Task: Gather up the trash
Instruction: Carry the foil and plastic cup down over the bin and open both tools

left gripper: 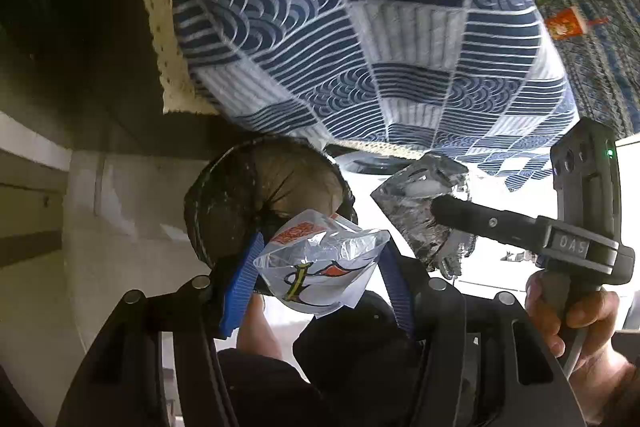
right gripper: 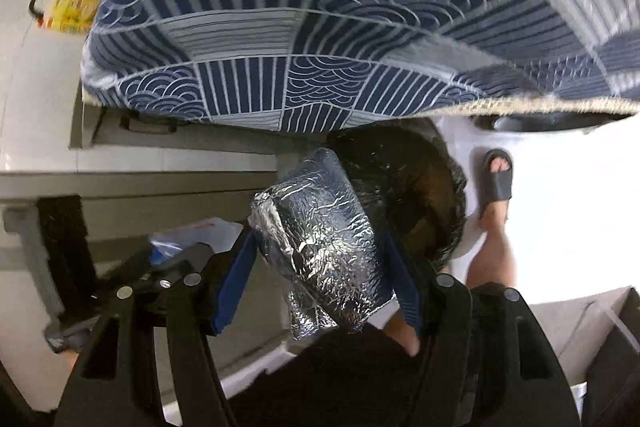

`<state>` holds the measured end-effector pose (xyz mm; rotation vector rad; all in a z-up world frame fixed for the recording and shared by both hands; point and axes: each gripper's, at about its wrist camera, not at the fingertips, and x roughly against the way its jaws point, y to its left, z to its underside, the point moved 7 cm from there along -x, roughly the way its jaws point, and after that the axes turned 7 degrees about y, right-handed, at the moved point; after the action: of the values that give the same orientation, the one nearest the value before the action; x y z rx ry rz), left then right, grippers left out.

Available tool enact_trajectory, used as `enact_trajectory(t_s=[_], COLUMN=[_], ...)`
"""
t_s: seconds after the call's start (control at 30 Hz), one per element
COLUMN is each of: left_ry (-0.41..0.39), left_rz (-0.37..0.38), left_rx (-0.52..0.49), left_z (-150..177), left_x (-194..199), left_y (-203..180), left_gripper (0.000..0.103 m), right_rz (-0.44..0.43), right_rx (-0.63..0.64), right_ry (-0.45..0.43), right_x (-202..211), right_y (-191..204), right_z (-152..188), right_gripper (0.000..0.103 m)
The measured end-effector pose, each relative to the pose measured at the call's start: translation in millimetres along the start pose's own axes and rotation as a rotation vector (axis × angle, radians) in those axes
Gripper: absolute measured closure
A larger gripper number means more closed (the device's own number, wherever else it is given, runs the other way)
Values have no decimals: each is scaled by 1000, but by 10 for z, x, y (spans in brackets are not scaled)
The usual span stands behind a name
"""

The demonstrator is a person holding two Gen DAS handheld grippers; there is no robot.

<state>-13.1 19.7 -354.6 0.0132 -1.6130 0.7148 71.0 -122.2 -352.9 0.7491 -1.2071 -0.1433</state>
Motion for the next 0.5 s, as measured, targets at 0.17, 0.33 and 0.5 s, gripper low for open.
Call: enact_trajectory(t_s=[0.17,0.33,0.5], left_ry=[16,31,32], left_rz=[-18,-39,-59], left_rx=[16,9,42], left_z=[-11,-30,-61], left_x=[-112,-146,-135], left_y=[49,26,71], left_gripper=[47,46,31], right_rz=[-18,-22,-30], right_rx=[-9,-4,-7], right_ry=[-19,-23,-39], right_x=[-53,-94,-59], right_y=[-61,-83,-106], right_z=[-52,-74,-65], right_gripper=[39,37,25])
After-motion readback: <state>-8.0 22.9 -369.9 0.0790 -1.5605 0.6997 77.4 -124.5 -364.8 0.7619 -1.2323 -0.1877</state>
